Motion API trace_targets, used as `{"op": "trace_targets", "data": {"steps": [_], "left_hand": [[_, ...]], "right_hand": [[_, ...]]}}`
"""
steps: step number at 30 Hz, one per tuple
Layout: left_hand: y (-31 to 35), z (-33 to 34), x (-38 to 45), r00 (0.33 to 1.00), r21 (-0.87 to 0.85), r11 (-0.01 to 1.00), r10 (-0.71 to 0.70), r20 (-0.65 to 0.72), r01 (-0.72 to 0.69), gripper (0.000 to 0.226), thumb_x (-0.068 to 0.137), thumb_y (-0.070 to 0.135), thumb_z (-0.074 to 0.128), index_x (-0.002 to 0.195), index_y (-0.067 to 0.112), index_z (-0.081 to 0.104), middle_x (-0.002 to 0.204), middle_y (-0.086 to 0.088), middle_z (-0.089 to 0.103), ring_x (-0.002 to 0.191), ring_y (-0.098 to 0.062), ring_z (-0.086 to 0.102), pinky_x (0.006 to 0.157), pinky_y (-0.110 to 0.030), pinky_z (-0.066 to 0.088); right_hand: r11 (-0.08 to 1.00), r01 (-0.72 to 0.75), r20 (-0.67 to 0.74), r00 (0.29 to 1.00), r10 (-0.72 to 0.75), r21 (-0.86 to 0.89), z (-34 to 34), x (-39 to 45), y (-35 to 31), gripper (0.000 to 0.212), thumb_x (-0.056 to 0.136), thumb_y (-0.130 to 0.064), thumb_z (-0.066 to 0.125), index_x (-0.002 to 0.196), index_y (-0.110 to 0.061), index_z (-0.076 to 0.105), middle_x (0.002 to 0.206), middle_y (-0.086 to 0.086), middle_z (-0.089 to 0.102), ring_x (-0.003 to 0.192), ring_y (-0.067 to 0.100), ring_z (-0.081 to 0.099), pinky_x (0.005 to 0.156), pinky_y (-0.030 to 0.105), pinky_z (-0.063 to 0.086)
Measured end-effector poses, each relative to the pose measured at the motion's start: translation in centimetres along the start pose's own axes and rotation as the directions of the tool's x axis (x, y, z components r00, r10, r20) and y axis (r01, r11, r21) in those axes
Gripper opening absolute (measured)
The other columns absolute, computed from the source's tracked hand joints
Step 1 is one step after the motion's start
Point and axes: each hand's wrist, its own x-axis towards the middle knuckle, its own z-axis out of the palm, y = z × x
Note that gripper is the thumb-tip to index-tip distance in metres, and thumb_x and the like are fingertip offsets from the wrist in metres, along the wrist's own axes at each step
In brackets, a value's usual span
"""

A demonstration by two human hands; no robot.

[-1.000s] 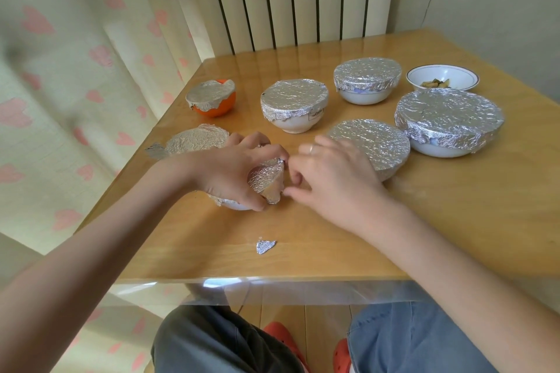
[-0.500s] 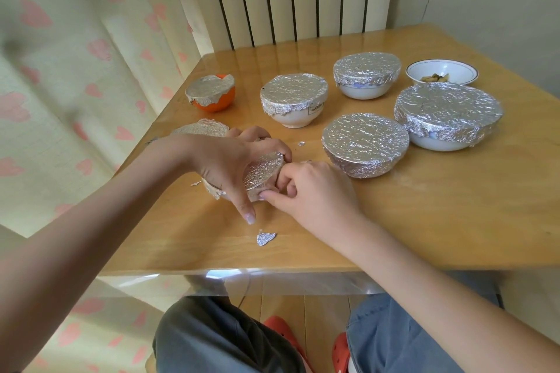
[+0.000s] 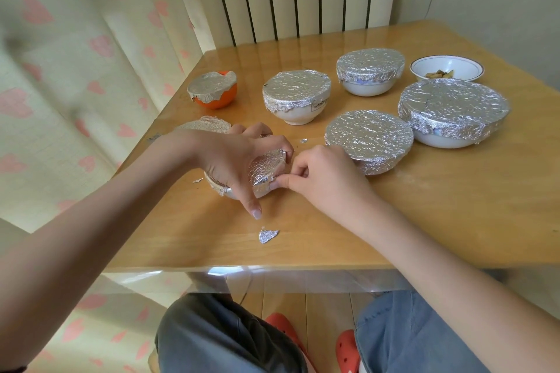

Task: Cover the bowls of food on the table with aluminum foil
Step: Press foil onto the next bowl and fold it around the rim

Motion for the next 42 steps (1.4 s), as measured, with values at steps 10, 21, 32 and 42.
{"op": "trace_targets", "data": {"steps": [10, 21, 32, 42], "left_hand": [[-0.1, 0.1, 0.0, 1.000, -0.016, 1.000, 0.016, -0.001, -0.016, 0.087, 0.052, 0.052, 0.090, 0.107, 0.070, 0.025, 0.131, 0.018, 0.018, 0.119, -0.012, 0.020, 0.105, -0.037, 0.030], [-0.3, 0.2, 0.1, 1.000, 0.001, 1.000, 0.004, -0.011, -0.004, 0.091, 0.054, 0.052, 0.090, 0.111, 0.067, 0.021, 0.136, 0.017, 0.017, 0.124, -0.015, 0.020, 0.108, -0.039, 0.031], [0.0, 0.0, -0.6, 1.000, 0.060, 0.998, 0.027, 0.009, -0.028, 0.117, 0.053, 0.046, 0.091, 0.125, 0.075, 0.005, 0.139, 0.022, 0.014, 0.130, -0.012, 0.019, 0.109, -0.038, 0.029], [-0.6, -1.0, -2.2, 0.999, -0.194, 0.980, -0.049, -0.022, 0.044, 0.111, 0.049, 0.085, 0.059, 0.136, 0.072, -0.008, 0.157, 0.026, -0.020, 0.145, -0.006, -0.023, 0.120, -0.049, -0.001]], "right_hand": [[0.998, -0.008, 0.029, 1.000, 0.010, -0.055, -0.9, 0.5, -0.5, 0.034, 0.069, -0.044, 0.080, 0.067, -0.014, 0.065, 0.062, -0.002, 0.059, 0.068, 0.018, 0.056, 0.060, 0.029, 0.043], [0.998, -0.042, -0.017, 0.999, 0.043, 0.036, -0.3, 0.8, -0.4, 0.039, 0.065, -0.050, 0.080, 0.063, -0.016, 0.061, 0.062, 0.000, 0.060, 0.068, 0.021, 0.058, 0.062, 0.033, 0.045], [0.978, -0.103, -0.012, 0.994, 0.107, 0.180, 0.3, -1.9, 1.8, 0.016, 0.081, -0.022, 0.074, 0.095, -0.014, 0.070, 0.067, -0.008, 0.060, 0.068, 0.015, 0.064, 0.065, 0.036, 0.056], [0.962, -0.087, -0.029, 0.995, 0.098, 0.257, 0.8, -1.4, 1.1, 0.025, 0.082, -0.022, 0.074, 0.106, -0.017, 0.068, 0.085, -0.002, 0.067, 0.070, 0.018, 0.066, 0.058, 0.038, 0.057]]}}
